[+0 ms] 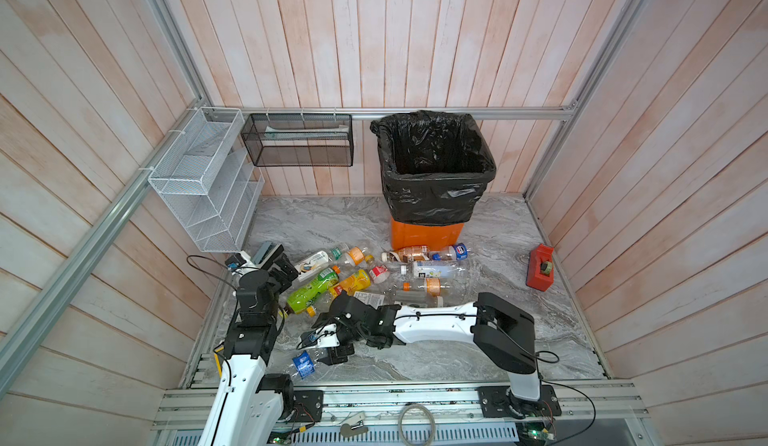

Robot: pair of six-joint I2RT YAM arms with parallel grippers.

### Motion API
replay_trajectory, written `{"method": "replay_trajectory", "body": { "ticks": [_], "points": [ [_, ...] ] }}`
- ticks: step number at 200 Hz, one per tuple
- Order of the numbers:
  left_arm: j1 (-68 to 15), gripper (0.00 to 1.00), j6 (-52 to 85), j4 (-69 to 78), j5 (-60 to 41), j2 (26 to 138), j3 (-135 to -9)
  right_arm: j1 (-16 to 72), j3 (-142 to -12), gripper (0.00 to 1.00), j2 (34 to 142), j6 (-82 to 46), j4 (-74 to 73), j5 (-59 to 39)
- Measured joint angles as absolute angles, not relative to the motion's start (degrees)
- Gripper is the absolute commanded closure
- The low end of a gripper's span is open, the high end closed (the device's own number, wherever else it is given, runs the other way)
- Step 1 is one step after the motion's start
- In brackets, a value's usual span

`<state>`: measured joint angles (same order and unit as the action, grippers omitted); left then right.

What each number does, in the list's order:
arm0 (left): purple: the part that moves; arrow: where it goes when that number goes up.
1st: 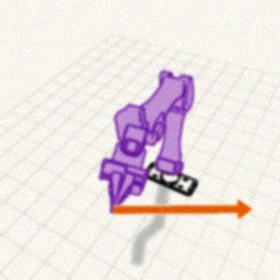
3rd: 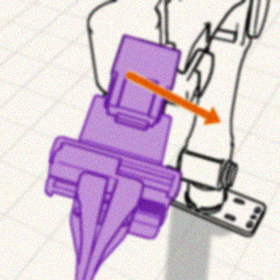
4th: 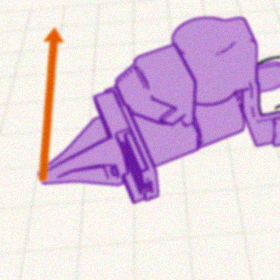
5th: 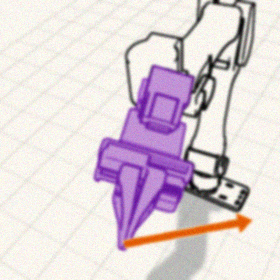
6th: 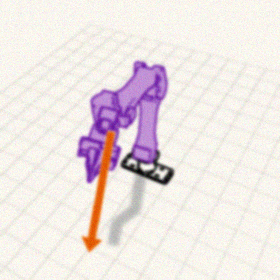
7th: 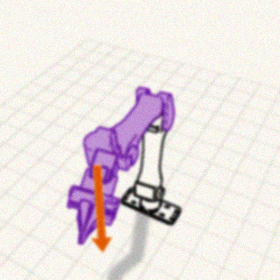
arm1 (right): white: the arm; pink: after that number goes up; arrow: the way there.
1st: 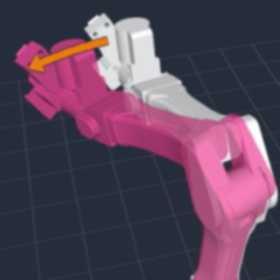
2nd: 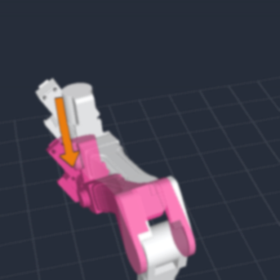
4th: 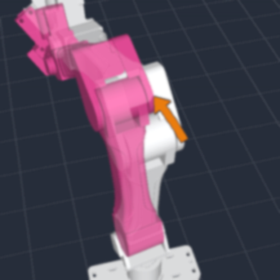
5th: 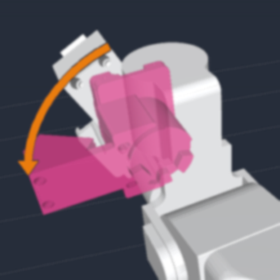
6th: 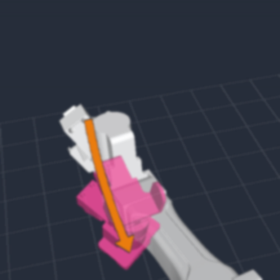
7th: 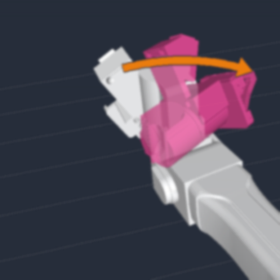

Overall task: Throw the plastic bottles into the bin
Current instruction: 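Grasp the blue-label clear bottle with the right gripper while the left withdraws, then lift the blue-label bottle with the right gripper and drop it into the bin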

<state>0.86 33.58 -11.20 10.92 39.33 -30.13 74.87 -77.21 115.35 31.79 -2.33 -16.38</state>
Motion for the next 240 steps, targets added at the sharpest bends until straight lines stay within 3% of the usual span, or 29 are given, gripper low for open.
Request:
{"method": "replay_trajectory", "body": {
  "ticks": [65,107,168,240],
  "points": [
    [1.0,0.00,33.7,-11.1,8.5,40.9,-30.1,77.2,-83.2,0.18,122.7,35.9,1.5,-14.9],
    [1.1,0.00,33.7,-11.1,7.6,41.0,-30.1,78.1,-87.8,0.24,126.7,37.6,3.8,-12.6],
    [1.1,0.00,33.7,-11.1,7.5,41.1,-30.1,78.6,-90.1,0.50,128.0,39.0,6.5,-10.6],
    [1.1,0.00,33.6,-11.2,6.2,41.1,-30.2,78.6,-75.8,0.54,118.0,33.9,0.9,-8.3]
  ]
}}
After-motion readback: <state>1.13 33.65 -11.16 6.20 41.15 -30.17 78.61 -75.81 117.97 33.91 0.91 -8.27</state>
